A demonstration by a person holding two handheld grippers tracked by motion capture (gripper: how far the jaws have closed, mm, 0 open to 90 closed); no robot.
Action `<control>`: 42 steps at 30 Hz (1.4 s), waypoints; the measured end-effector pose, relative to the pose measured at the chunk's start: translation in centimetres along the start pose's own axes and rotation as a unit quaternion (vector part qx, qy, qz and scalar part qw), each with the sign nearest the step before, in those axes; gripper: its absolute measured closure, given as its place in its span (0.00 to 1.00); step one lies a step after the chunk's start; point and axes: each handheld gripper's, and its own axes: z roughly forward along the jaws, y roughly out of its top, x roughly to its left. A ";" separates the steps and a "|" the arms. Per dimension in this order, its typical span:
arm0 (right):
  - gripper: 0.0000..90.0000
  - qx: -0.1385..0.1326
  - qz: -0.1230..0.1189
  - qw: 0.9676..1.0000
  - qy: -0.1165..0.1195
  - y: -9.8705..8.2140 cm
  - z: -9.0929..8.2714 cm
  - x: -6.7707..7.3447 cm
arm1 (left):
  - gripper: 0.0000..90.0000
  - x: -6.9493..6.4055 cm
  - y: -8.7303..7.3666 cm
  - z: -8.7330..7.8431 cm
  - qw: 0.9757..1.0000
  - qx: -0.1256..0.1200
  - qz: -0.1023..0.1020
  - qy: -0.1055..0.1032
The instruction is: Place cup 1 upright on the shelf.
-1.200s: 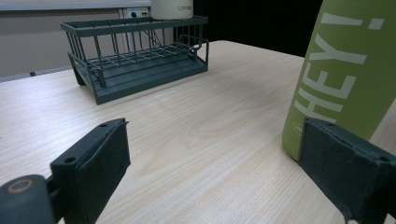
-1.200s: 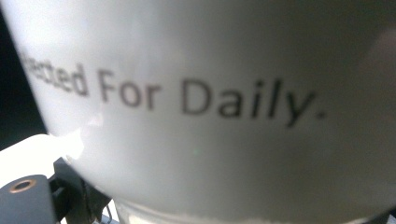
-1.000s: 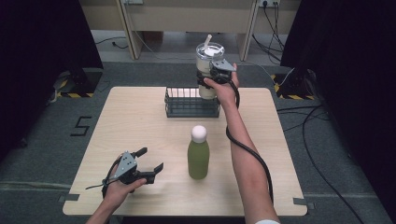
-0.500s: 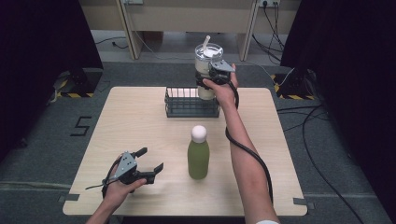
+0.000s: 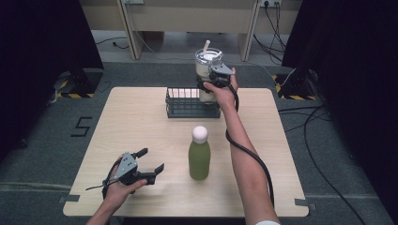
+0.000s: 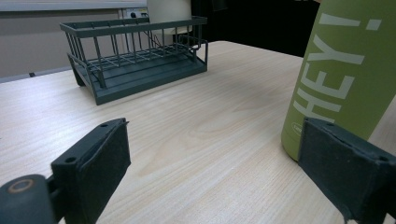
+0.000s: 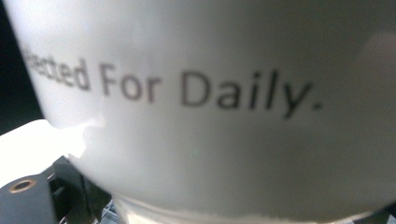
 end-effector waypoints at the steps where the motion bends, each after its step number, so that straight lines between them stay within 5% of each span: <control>1: 0.10 0.000 0.000 1.000 -0.001 0.0 0.0 0.0 | 0.09 0.0 0.0 0.0 1.000 0.000 0.000 0.000; 33: 0.10 0.023 0.009 1.000 0.000 -2.3 0.5 -0.2 | 0.09 -0.1 -0.1 0.1 1.000 0.004 0.003 -0.003; 42: 0.04 0.022 -0.010 1.000 0.000 -2.2 0.2 0.2 | 0.10 -0.2 -0.1 0.1 1.000 0.004 0.005 -0.004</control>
